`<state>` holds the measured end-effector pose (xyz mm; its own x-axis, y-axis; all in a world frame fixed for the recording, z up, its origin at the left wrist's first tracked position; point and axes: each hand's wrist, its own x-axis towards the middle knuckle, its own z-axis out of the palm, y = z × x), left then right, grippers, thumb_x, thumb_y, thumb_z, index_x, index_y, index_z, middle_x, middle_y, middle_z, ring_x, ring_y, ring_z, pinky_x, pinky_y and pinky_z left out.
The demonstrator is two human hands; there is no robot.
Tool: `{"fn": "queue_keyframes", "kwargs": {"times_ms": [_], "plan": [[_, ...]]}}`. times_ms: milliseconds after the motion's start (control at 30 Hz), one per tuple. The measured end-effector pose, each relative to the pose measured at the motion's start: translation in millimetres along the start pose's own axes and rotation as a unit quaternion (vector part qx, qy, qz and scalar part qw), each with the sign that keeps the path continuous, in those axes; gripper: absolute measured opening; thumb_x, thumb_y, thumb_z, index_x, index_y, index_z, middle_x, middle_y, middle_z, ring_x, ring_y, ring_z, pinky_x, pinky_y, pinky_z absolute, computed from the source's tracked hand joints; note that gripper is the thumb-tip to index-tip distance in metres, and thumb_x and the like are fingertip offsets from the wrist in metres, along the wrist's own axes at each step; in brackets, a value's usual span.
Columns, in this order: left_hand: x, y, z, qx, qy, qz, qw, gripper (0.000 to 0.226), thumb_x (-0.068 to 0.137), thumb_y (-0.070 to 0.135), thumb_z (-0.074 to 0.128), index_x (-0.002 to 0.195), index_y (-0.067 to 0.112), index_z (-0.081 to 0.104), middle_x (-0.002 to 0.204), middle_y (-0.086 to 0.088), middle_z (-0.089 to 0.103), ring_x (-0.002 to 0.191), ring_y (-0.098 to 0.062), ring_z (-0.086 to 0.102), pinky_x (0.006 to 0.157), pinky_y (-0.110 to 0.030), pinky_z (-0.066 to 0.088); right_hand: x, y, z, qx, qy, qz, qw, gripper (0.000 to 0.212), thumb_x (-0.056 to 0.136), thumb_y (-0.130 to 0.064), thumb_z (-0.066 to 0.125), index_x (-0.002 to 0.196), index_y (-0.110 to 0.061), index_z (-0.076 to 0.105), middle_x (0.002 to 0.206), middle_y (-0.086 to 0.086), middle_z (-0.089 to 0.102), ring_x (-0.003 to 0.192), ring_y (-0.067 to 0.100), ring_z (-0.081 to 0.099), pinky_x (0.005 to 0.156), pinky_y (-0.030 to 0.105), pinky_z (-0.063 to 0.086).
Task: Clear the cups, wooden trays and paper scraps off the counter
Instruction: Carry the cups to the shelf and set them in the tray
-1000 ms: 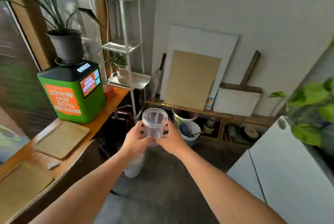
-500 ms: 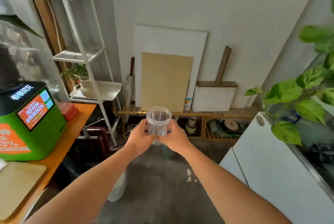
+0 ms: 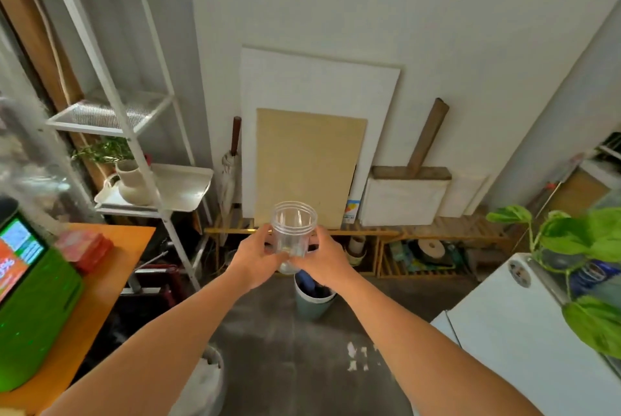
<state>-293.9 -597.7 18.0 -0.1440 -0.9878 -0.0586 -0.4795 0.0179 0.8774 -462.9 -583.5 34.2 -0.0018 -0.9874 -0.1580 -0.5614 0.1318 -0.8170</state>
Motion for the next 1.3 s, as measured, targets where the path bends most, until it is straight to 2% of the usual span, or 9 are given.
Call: {"fn": "queue_keyframes", "kwargs": {"times_ms": [200,333,467,633,800,933,1033,1133,1300], "plan": [[40,-16,-30,-0.002,0.022,-0.009,1.000,0.053,0.078,0.033,0.076,0.125,0.028,0.051,0.100,0.013,0.063,0.085,-0.005,0.062,0.069,-0.025,0.049,57,-21,18,-0.014,-0.035,-0.017,0.999,0.083,0.066,-0.042,0.087,0.135,-0.022,0.044,0.126,-0.004,0.060,0.112,0.018,0.058,0.092,0.035,0.049],[64,-26,-49,0.002,0.043,-0.019,0.999,0.052,0.079,0.035,0.075,0.125,0.027,0.052,0.100,0.014,0.062,0.087,-0.002,0.061,0.070,-0.022,0.047,95,-31,33,-0.014,-0.058,-0.043,0.997,0.082,0.067,-0.044,0.085,0.136,-0.024,0.044,0.126,-0.006,0.062,0.109,0.013,0.060,0.079,0.023,0.046],[95,-37,-64,0.021,0.060,-0.045,0.997,0.052,0.078,0.031,0.074,0.124,0.024,0.052,0.097,0.012,0.061,0.088,-0.006,0.061,0.071,-0.021,0.045,137,-37,47,-0.015,-0.078,-0.065,0.995,0.078,0.068,-0.052,0.082,0.132,-0.028,0.046,0.125,-0.008,0.063,0.109,0.012,0.061,0.088,0.030,0.052],[154,-41,-75,0.028,0.097,-0.061,0.993,0.050,0.077,0.030,0.072,0.122,0.025,0.051,0.098,0.011,0.062,0.092,-0.012,0.062,0.077,-0.027,0.047,212,-44,47,-0.022,-0.111,-0.095,0.989,0.079,0.065,-0.056,0.079,0.133,-0.032,0.045,0.125,-0.009,0.062,0.100,0.007,0.060,0.073,0.019,0.046],[226,-37,-91,0.028,0.130,-0.082,0.988,0.041,0.081,0.030,0.072,0.116,0.028,0.051,0.095,0.014,0.061,0.090,-0.010,0.062,0.073,-0.026,0.048,302,-63,40,-0.037,-0.152,-0.118,0.981,0.077,0.069,-0.052,0.080,0.135,-0.030,0.045,0.119,-0.012,0.058,0.103,0.011,0.061,0.080,0.023,0.049],[277,-32,-104,0.031,0.162,-0.094,0.982,0.043,0.083,0.032,0.074,0.118,0.027,0.049,0.097,0.011,0.060,0.086,-0.005,0.062,0.072,-0.027,0.053,363,-78,37,-0.028,-0.182,-0.134,0.974,0.067,0.073,-0.045,0.080,0.130,-0.034,0.047,0.098,-0.026,0.053,0.088,-0.003,0.060,0.065,0.013,0.043],[306,-34,-109,0.035,0.183,-0.110,0.976,0.045,0.083,0.039,0.074,0.117,0.030,0.047,0.098,0.013,0.058,0.082,0.001,0.057,0.064,-0.017,0.044,401,-84,40,-0.026,-0.203,-0.147,0.968,0.074,0.071,-0.047,0.080,0.134,-0.034,0.044,0.101,-0.025,0.050,0.093,0.005,0.063,0.072,0.018,0.047],[319,-44,-112,0.033,0.194,-0.131,0.972,0.055,0.082,0.044,0.073,0.127,0.026,0.046,0.098,0.014,0.057,0.082,0.000,0.057,0.064,-0.018,0.044,425,-87,50,-0.032,-0.227,-0.159,0.960,0.076,0.070,-0.050,0.081,0.135,-0.037,0.043,0.102,-0.025,0.049,0.098,0.009,0.063,0.080,0.025,0.050],[329,-70,-121,0.037,0.195,-0.155,0.968,0.068,0.080,0.055,0.070,0.134,0.025,0.041,0.096,0.020,0.053,0.084,0.000,0.058,0.062,-0.019,0.043,447,-84,78,-0.028,-0.255,-0.165,0.952,0.071,0.068,-0.044,0.083,0.130,-0.039,0.048,0.113,-0.021,0.059,0.100,0.006,0.063,0.080,0.022,0.050]]}}
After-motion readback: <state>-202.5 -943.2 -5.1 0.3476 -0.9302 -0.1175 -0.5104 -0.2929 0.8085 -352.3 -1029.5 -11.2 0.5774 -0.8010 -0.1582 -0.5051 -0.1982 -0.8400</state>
